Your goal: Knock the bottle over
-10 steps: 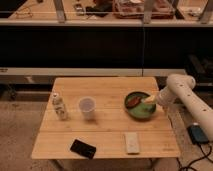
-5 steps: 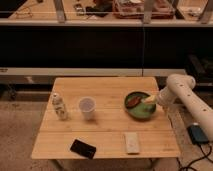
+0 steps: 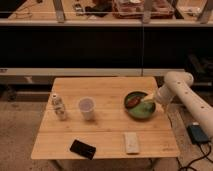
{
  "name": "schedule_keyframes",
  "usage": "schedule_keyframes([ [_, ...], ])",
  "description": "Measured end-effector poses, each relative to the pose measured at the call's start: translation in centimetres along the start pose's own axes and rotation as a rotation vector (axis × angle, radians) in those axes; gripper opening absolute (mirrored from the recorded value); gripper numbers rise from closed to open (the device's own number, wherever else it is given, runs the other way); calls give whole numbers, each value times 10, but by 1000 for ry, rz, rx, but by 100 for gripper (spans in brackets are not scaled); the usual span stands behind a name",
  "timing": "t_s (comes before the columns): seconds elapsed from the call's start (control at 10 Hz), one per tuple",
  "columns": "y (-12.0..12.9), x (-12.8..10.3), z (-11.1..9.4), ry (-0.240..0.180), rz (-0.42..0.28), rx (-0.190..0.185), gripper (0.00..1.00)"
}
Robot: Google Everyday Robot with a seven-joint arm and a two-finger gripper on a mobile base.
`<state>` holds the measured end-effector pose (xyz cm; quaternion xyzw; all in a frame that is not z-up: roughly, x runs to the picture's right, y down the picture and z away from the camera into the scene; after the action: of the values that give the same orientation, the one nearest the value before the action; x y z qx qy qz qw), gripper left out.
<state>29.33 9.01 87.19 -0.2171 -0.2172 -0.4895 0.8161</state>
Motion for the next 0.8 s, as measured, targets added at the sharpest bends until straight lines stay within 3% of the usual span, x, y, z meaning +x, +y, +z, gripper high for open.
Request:
schedule_keyframes([
  [0.2, -58, 21, -14, 56, -85, -90, 80],
  [0.3, -99, 32, -15, 81, -134, -120, 80],
  [0.4, -159, 37, -11, 100, -203, -124, 80],
  [0.6, -238, 37, -12, 114, -284, -78, 80],
  [0.7, -279, 32, -18, 101, -300, -26, 80],
  [0.8, -303, 29, -25, 78, -292, 32, 80],
])
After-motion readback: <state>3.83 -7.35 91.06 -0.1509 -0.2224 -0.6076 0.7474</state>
